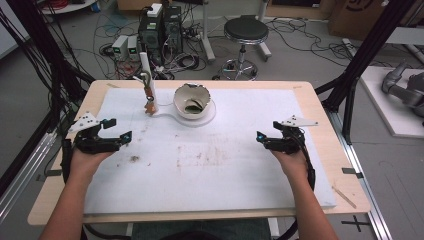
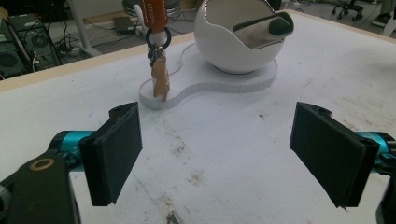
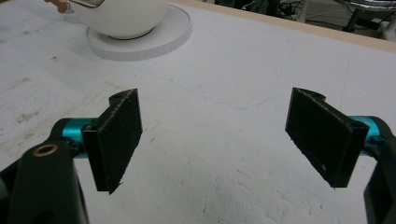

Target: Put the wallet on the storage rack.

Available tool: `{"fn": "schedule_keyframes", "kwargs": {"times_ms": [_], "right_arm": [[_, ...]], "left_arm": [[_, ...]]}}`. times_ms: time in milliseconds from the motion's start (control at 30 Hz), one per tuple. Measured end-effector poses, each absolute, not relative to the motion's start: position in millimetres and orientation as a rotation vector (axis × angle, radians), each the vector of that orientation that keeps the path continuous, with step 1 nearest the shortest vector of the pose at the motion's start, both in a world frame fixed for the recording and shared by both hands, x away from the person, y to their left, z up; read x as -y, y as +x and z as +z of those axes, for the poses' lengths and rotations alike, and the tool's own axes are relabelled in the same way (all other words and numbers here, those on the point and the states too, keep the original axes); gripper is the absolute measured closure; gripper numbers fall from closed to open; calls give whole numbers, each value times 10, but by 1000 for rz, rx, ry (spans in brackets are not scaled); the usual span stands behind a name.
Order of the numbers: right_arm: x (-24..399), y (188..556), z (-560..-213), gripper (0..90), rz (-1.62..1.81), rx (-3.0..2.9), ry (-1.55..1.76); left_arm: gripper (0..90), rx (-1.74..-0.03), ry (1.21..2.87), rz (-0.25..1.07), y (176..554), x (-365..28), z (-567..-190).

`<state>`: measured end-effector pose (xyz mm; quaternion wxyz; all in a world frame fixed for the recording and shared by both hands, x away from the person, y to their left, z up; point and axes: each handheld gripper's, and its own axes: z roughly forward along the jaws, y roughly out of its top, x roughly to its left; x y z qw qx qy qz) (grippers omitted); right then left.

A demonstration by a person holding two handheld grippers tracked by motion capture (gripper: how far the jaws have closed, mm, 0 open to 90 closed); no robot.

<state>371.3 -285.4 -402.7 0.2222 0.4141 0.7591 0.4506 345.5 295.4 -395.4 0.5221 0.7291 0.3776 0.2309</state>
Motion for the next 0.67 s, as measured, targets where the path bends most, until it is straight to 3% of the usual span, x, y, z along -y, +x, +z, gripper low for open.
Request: {"fn": "schedule_keyframes", "kwargs": {"times_ms": [667], "right_arm": [[2869,3717,-4027,190,1233,-2091,1148]], "left_arm": [[169,-907,1748,546,3458,-2954,-3957]]}}
